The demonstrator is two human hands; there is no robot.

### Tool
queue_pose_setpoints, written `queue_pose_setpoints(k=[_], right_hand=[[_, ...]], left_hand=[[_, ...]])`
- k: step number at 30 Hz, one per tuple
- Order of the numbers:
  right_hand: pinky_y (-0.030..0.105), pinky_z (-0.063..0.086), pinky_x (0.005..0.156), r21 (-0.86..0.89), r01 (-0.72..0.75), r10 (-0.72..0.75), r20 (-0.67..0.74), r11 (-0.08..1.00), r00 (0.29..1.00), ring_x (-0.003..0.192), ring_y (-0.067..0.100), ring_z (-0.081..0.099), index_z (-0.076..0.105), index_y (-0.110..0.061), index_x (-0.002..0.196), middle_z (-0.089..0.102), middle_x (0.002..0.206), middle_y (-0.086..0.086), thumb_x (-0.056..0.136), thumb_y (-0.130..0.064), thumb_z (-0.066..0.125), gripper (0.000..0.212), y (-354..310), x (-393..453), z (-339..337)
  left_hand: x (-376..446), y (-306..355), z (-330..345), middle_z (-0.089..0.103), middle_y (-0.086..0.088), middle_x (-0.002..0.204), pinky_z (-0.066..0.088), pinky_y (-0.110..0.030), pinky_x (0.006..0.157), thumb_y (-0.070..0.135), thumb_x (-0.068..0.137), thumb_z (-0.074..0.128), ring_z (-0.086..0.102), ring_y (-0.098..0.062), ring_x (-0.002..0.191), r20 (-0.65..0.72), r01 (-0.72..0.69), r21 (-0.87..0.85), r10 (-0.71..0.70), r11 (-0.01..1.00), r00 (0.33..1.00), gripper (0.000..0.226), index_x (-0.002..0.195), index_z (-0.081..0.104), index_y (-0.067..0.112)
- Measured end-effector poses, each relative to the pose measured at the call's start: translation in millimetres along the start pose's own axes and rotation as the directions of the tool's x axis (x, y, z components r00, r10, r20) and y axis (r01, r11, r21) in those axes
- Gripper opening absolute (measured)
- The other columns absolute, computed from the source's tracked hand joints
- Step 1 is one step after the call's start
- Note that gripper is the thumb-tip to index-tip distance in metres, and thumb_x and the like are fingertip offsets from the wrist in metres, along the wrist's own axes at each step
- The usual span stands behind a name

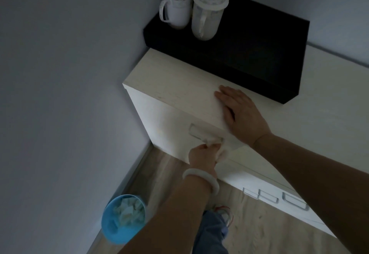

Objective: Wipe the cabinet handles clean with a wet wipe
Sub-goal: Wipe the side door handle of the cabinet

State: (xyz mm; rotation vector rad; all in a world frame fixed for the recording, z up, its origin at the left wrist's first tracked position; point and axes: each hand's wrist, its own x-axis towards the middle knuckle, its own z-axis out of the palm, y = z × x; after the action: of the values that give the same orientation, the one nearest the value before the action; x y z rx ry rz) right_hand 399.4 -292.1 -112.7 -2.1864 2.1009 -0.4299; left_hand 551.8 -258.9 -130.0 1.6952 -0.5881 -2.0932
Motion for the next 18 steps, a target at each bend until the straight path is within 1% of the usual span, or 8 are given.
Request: queue_pose_setpoints(k=[2,6,8,11,12,14,16,18], right_hand=[[0.035,0.019,0.12,0.012,0.0,0.0,-0.006,1.0,1.0,0.141,0.015,0.033,0.042,-0.02,0.145,0.038,0.152,0.001,0.1,-0.027,0.032,0.046,0,0,0],[0.034,0.017,0.12,0.019,0.004,-0.004,-0.021,1.0,1.0,0.141,0.014,0.033,0.043,-0.019,0.144,0.039,0.152,0.002,0.1,-0.025,0.034,0.046,-1,0,-1],[0.033,0.017,0.12,0.014,0.001,-0.001,-0.017,1.0,1.0,0.141,0.014,0.032,0.042,-0.019,0.145,0.038,0.152,0.002,0.1,-0.025,0.034,0.046,-1,0,0],[0.035,0.018,0.12,0.008,-0.008,0.008,-0.01,1.0,1.0,0.141,0.014,0.032,0.041,-0.02,0.145,0.038,0.152,0.001,0.101,-0.025,0.033,0.045,-1,0,-1],[0.035,0.018,0.12,0.009,-0.005,0.005,-0.008,1.0,1.0,0.141,0.014,0.032,0.041,-0.02,0.145,0.038,0.152,0.001,0.101,-0.025,0.033,0.045,-1,-1,-1],[0.036,0.018,0.12,0.014,0.002,-0.002,-0.004,1.0,1.0,0.141,0.015,0.032,0.041,-0.02,0.145,0.038,0.153,0.002,0.1,-0.025,0.033,0.046,-1,0,0],[0.036,0.019,0.12,0.021,-0.003,0.003,-0.002,1.0,1.0,0.141,0.015,0.032,0.041,-0.019,0.145,0.038,0.152,0.002,0.1,-0.026,0.031,0.047,-1,0,-1],[0.037,0.019,0.12,0.024,-0.002,0.002,-0.008,1.0,1.0,0.141,0.015,0.032,0.042,-0.019,0.145,0.038,0.152,0.002,0.1,-0.026,0.031,0.047,-2,0,0]], left_hand=[[9,5,-10,0.056,0.0,0.076,0.049,-0.033,0.078,0.01,0.089,0.068,0.054,-0.016,0.072,-0.019,-0.041,-0.012,0.041,0.999,0.999,0.019,0.075,0.057,0.018],[13,18,-32,0.061,-0.004,0.074,0.047,-0.031,0.072,0.014,0.086,0.07,0.056,-0.018,0.072,-0.165,-0.144,-0.077,0.13,0.987,0.978,0.013,0.073,0.067,0.012],[7,16,-25,0.066,-0.005,0.076,0.05,-0.033,0.076,0.019,0.08,0.075,0.061,-0.023,0.078,-0.119,-0.121,-0.098,0.109,0.988,0.987,0.011,0.074,0.069,0.012],[-3,0,2,0.07,-0.008,0.079,0.054,-0.041,0.086,0.039,0.046,0.078,0.065,-0.027,0.084,-0.028,-0.052,-0.054,0.05,0.997,0.998,0.046,0.081,0.073,0.01],[-3,-5,9,0.07,-0.008,0.08,0.054,-0.041,0.088,0.041,0.041,0.076,0.065,-0.026,0.084,0.004,-0.029,-0.056,0.029,0.998,1.0,0.049,0.079,0.073,0.01],[1,-11,19,0.07,-0.008,0.079,0.053,-0.04,0.09,0.036,0.052,0.081,0.065,-0.026,0.085,0.023,0.007,-0.083,-0.005,0.997,1.0,0.036,0.074,0.069,0.011],[8,-11,20,0.062,-0.005,0.08,0.052,-0.038,0.088,0.018,0.078,0.078,0.061,-0.025,0.086,0.018,0.045,-0.143,-0.043,0.989,0.999,0.02,0.086,0.062,0.008],[15,-11,17,0.059,-0.006,0.084,0.051,-0.036,0.086,0.011,0.086,0.071,0.058,-0.024,0.087,0.015,0.052,-0.191,-0.05,0.98,0.999,0.015,0.093,0.059,0.01]])
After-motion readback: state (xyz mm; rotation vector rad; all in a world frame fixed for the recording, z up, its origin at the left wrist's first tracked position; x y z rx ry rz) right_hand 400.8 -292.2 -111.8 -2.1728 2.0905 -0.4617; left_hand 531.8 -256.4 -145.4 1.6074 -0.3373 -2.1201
